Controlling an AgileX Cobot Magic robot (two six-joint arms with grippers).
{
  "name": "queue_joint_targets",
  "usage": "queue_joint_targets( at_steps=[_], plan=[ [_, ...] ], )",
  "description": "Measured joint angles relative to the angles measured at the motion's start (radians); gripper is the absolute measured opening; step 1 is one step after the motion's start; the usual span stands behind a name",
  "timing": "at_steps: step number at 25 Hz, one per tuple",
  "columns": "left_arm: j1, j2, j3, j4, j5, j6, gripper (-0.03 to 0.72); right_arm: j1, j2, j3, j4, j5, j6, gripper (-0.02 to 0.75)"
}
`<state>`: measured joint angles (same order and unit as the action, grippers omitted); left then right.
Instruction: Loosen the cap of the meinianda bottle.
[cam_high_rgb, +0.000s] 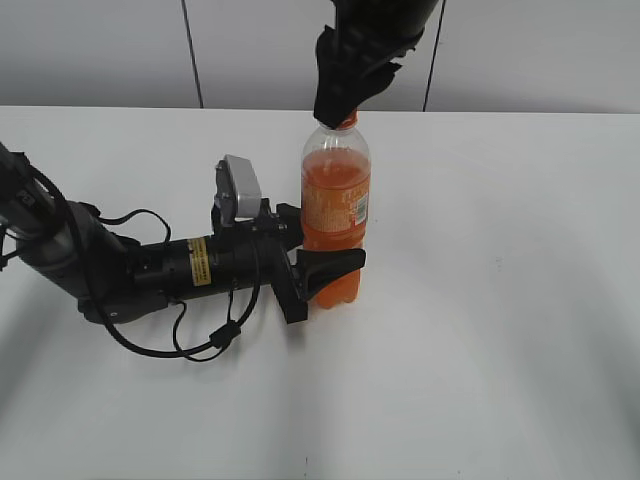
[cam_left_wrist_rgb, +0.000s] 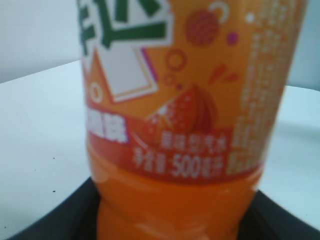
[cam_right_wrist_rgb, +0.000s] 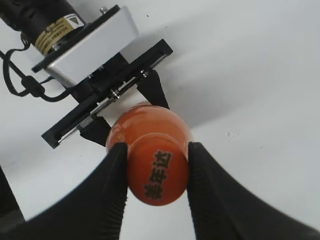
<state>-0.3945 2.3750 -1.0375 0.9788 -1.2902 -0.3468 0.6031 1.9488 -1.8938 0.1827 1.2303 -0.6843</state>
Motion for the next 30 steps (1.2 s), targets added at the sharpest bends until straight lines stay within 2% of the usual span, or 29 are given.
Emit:
queue_joint_targets(
  at_steps=[17,21,30],
  plan=[
    [0.002,0.0,0.0,0.01,0.0,0.007,0.395,-0.001,-0.003,0.0,0.041,0.011,-0.609,0.274],
    [0.002,0.0,0.0,0.01,0.0,0.007,0.395,-0.001,-0.003,0.0,0.041,0.012,-0.669,0.274],
    [0.002,0.0,0.0,0.011,0.0,0.007,0.395,-0.001,-0.003,0.0,0.046,0.012,-0.669,0.276]
  ],
)
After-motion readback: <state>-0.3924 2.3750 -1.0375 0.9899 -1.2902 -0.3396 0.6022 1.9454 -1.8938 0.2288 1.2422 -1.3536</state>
